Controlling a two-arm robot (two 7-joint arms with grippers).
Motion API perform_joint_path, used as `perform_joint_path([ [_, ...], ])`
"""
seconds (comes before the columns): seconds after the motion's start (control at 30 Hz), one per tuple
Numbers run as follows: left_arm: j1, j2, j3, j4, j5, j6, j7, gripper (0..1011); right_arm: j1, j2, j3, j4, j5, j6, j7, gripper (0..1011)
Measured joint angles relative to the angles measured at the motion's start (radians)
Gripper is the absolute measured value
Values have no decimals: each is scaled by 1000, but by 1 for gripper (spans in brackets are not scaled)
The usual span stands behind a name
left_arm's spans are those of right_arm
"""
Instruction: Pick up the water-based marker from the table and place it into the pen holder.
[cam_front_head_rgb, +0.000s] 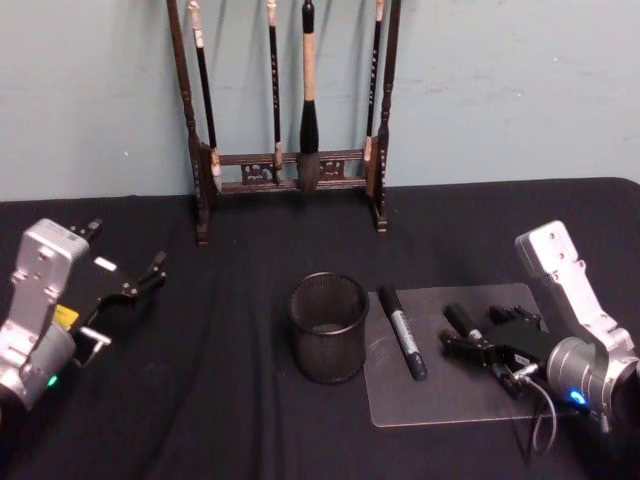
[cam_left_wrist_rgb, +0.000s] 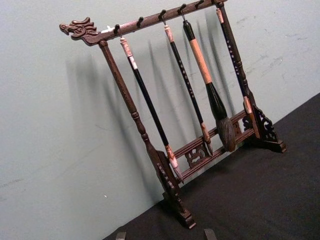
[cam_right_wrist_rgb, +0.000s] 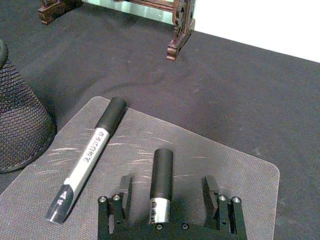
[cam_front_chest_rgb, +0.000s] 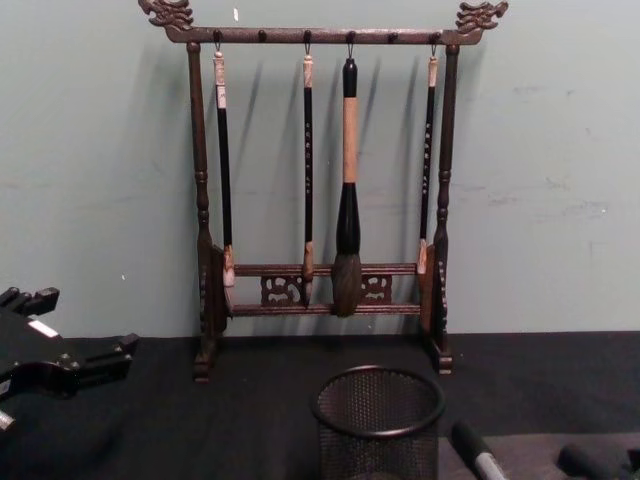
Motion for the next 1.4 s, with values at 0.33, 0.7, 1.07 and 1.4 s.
perform_joint_path([
  [0.33, 0, 0, 0, 0, 0, 0, 0, 1009, 0, 0, 0, 0, 0, -1, -1, 677],
  [0.7, 0, 0, 0, 0, 0, 0, 0, 1009, 0, 0, 0, 0, 0, -1, -2, 329],
  [1.07, 0, 0, 0, 0, 0, 0, 0, 1009, 0, 0, 0, 0, 0, -1, -2, 241],
  [1.4, 0, 0, 0, 0, 0, 0, 0, 1009, 0, 0, 1, 0, 0, -2, -2, 241],
])
